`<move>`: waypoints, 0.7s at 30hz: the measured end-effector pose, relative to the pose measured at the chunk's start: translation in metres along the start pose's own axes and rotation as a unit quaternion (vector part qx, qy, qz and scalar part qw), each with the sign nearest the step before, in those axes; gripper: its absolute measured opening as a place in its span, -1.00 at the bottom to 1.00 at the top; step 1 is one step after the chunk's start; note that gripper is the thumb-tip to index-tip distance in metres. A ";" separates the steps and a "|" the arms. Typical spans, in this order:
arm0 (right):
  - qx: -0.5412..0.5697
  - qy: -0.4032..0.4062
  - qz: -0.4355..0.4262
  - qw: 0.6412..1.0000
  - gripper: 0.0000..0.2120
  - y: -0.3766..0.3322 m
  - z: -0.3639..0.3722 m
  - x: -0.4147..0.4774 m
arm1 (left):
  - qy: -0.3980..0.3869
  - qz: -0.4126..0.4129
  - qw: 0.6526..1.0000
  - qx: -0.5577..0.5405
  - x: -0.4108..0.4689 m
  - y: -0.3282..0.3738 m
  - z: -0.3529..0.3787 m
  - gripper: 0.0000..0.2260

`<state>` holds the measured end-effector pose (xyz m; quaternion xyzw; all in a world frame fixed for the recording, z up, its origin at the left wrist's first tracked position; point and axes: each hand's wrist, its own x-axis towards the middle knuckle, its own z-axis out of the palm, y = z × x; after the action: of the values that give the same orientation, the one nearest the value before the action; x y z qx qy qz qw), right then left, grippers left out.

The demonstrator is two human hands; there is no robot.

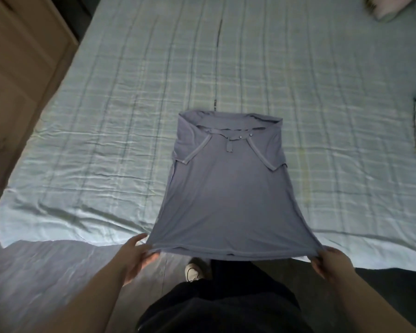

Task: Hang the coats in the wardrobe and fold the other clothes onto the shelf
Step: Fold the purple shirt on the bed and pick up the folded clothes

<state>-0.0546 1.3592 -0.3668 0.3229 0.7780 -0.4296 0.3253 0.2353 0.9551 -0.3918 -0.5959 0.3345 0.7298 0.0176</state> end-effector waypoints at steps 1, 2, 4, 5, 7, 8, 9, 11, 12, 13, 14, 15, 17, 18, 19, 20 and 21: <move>0.023 -0.007 -0.012 1.000 -0.92 -0.013 0.002 0.001 | 0.007 0.007 1.000 -0.007 0.006 0.012 0.002 -0.65; 0.050 0.003 -0.020 0.999 -0.85 -0.027 0.004 0.007 | 0.004 0.012 1.000 -0.014 0.011 0.026 0.006 -0.66; 0.095 -0.005 -0.027 0.995 -0.74 -0.060 0.012 0.018 | -0.005 0.014 0.999 -0.030 0.025 0.056 0.017 -0.74; 0.108 -0.020 -0.039 0.993 -0.75 -0.079 0.017 0.024 | -0.010 0.017 0.999 -0.042 0.033 0.072 0.024 -0.78; 0.147 -0.042 -0.053 0.987 -0.82 -0.118 0.031 0.040 | -0.022 0.027 0.996 -0.077 0.051 0.107 0.043 -0.87; 0.166 -0.043 -0.051 0.984 -0.83 -0.140 0.041 0.051 | -0.027 0.028 0.994 -0.097 0.060 0.126 0.056 -0.85; 0.191 -0.045 -0.046 0.980 -0.84 -0.160 0.050 0.063 | -0.034 0.023 0.993 -0.114 0.070 0.146 0.069 -0.82; 0.240 -0.056 -0.035 0.968 -0.87 -0.201 0.070 0.088 | -0.045 0.017 0.990 -0.132 0.093 0.183 0.097 -0.82; 0.255 -0.060 -0.032 0.965 -0.88 -0.221 0.080 0.101 | -0.051 0.020 0.989 -0.136 0.105 0.200 0.112 -0.84; 0.266 -0.065 -0.030 0.961 -0.90 -0.238 0.090 0.116 | -0.052 0.029 0.989 -0.137 0.120 0.216 0.126 -0.84; 0.272 -0.071 -0.029 0.959 -0.90 -0.256 0.100 0.130 | -0.050 0.039 0.988 -0.137 0.134 0.231 0.141 -0.85; 0.276 -0.076 -0.031 0.958 -0.90 -0.273 0.110 0.145 | -0.043 0.047 0.988 -0.142 0.148 0.246 0.154 -0.87; 0.280 -0.081 -0.033 0.956 -0.88 -0.305 0.132 0.174 | -0.043 0.058 0.982 -0.174 0.181 0.270 0.176 -0.90; 0.282 -0.082 -0.034 0.955 -0.87 -0.320 0.143 0.188 | -0.047 0.065 0.979 -0.185 0.197 0.281 0.185 -0.90; 0.283 -0.082 -0.033 0.955 -0.86 -0.334 0.153 0.204 | -0.047 0.073 0.978 -0.189 0.216 0.291 0.193 -0.91; 0.284 -0.082 -0.035 0.955 -0.85 -0.346 0.162 0.219 | -0.047 0.082 0.977 -0.192 0.233 0.299 0.201 -0.91; 0.283 -0.082 -0.035 0.955 -0.85 -0.357 0.171 0.234 | -0.045 0.089 0.976 -0.192 0.250 0.306 0.207 -0.91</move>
<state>-0.4304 1.1104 -0.4584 0.3379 0.6059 -0.6687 0.2676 -0.1447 0.7299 -0.4554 -0.5225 0.2388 0.8053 -0.1466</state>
